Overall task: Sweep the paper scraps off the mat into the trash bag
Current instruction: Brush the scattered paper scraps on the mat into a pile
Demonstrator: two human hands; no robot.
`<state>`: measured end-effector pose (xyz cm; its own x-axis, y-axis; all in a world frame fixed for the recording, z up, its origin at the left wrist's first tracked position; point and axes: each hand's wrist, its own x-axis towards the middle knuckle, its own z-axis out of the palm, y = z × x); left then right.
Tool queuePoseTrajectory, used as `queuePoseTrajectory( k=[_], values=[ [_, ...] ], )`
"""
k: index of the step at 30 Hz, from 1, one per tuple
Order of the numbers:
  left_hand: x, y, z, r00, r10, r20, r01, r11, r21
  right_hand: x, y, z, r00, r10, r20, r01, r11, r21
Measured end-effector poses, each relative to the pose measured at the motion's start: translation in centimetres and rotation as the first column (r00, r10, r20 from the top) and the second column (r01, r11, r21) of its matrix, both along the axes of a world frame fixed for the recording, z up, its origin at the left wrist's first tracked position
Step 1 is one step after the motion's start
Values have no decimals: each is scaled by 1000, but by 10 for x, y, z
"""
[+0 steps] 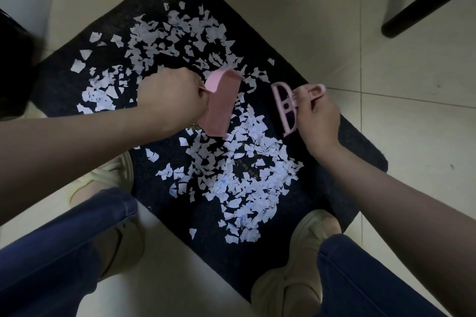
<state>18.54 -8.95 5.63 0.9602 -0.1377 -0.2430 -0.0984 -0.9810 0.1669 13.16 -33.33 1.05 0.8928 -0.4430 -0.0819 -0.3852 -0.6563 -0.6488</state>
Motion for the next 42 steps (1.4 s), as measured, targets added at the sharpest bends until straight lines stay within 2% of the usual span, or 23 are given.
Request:
queuePoseTrajectory(
  k=[2,4,7,9,12,14,17,19,21,24,26,29,31,35,39,42],
  values=[
    [1,0,0,1000,0,5,0,1000,6,5,-8,3,998,-60,17,61,998,-22],
    [1,0,0,1000,2,7,-2,1000,12,7,-12,4,995,-91,-45,87,992,-97],
    [1,-1,0,1000,-8,8,8,1000,12,0,-11,-2,991,-4,-132,-11,993,-113],
    [0,-1,-2,1000,-10,4,10,1000,11,-4,-9,-4,994,31,-101,-38,997,-62],
    [2,-1,-3,1000,-9,-4,9,1000,15,-2,-12,-2,997,-70,-9,70,996,-58],
    [3,-2,-3,1000,-8,-3,8,1000,17,0,-14,-2,994,-108,-31,105,990,-98],
    [4,-2,-4,1000,-14,2,13,1000,18,-2,-11,-8,993,-28,-115,17,996,-89],
    [4,-3,-4,1000,-17,-3,17,1000,17,-2,-10,-9,997,-8,-80,4,999,-53],
    [6,-2,-3,1000,-9,-3,9,1000,22,2,-12,-5,998,-58,2,58,998,-40],
    [9,0,-1,1000,13,9,-13,1000,14,11,-17,-2,995,-101,-24,97,986,-137],
    [11,0,-1,1000,16,16,-16,1000,-1,13,-16,-5,997,-38,-69,27,988,-153],
    [12,0,-1,1000,13,21,-13,1000,-6,8,-7,-9,984,154,-87,-162,983,-87],
    [14,2,-1,1000,16,23,-16,1000,5,12,-4,-8,988,149,-35,-152,986,-68],
    [17,2,2,1000,3,23,-3,1000,-8,39,-12,2,999,-37,-22,33,986,-166],
    [18,-3,4,1000,-10,15,10,1000,-14,51,-8,-3,984,90,-157,-121,972,-204],
    [18,-6,6,1000,-4,12,4,999,-32,55,9,-4,967,196,-163,-225,956,-190]
  ],
)
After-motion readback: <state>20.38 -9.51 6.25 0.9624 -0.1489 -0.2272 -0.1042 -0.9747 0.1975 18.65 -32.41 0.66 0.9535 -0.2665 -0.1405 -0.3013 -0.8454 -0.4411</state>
